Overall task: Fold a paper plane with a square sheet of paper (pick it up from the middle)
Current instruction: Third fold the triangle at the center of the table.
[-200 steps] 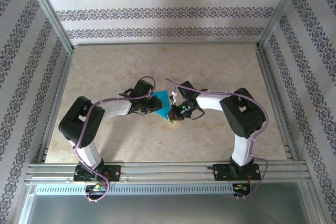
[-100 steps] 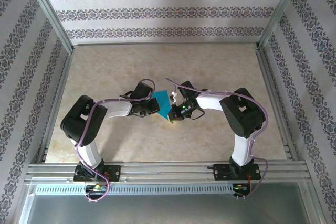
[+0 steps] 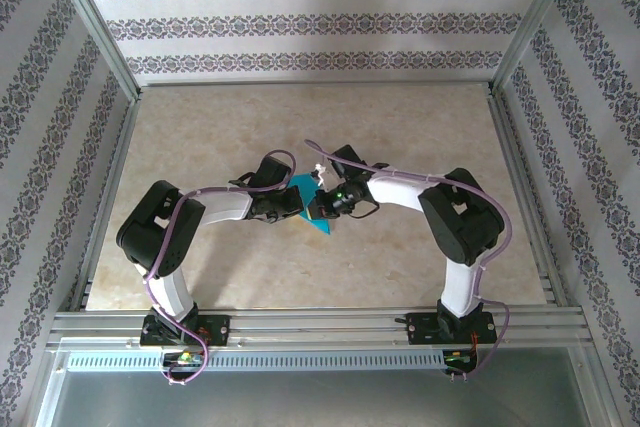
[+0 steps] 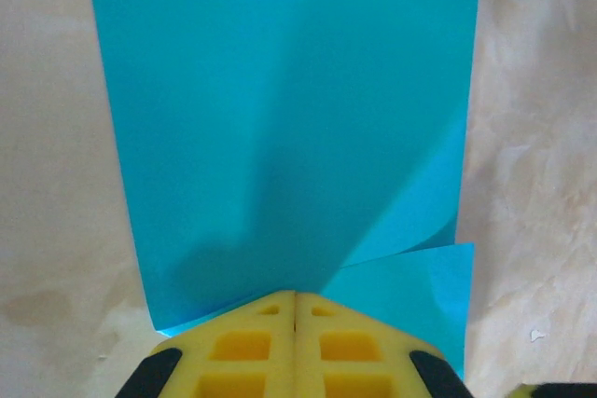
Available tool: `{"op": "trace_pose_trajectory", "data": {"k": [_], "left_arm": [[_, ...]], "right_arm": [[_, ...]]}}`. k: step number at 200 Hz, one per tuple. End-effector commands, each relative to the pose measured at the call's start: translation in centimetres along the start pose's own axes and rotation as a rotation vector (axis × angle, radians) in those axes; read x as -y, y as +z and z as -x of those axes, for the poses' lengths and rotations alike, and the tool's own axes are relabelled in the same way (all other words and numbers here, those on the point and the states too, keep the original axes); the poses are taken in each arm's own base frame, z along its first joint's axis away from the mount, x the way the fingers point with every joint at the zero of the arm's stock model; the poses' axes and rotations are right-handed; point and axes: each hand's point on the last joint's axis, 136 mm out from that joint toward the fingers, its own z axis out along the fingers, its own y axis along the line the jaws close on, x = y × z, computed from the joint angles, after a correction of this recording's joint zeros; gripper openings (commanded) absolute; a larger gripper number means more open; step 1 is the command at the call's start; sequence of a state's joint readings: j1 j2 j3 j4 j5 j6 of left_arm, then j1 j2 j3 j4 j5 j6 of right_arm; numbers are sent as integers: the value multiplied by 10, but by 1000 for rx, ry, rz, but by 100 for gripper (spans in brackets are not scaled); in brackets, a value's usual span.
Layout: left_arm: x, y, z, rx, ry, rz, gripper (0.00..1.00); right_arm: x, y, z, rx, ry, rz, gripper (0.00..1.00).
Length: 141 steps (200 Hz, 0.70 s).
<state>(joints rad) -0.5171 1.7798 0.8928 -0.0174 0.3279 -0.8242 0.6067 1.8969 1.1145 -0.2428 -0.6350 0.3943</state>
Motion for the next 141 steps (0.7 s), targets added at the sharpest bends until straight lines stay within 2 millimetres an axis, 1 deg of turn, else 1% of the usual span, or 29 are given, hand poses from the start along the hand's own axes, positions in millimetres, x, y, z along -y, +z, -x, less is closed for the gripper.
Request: {"op": "trace_pose_trajectory", "data": {"k": [1, 24, 35, 65, 80, 93, 108, 141], "left_arm": [[-27, 8, -18, -64, -34, 109, 4], [-30, 10, -20, -69, -44, 117, 4], [-31, 10, -20, -70, -47, 118, 4], [-36, 10, -22, -72, -56, 134, 3], [-40, 10, -24, -77, -59, 153, 3], [-44, 11, -26, -81, -59, 169, 2], [-48, 11, -28, -85, -59, 183, 1], [-50, 11, -28, -89, -56, 192, 1]], "right_arm": [[10, 12, 1, -17, 28, -40, 5], [9, 18, 1, -30, 26, -48, 4], [11, 22, -1, -43, 31, -54, 3], [24, 26, -10, -63, 56, -91, 2], [30, 25, -20, -78, 71, -102, 2], [36, 22, -28, -88, 84, -109, 2], [39, 15, -39, -95, 90, -101, 2], [46, -2, -68, -97, 119, -81, 3]]}}
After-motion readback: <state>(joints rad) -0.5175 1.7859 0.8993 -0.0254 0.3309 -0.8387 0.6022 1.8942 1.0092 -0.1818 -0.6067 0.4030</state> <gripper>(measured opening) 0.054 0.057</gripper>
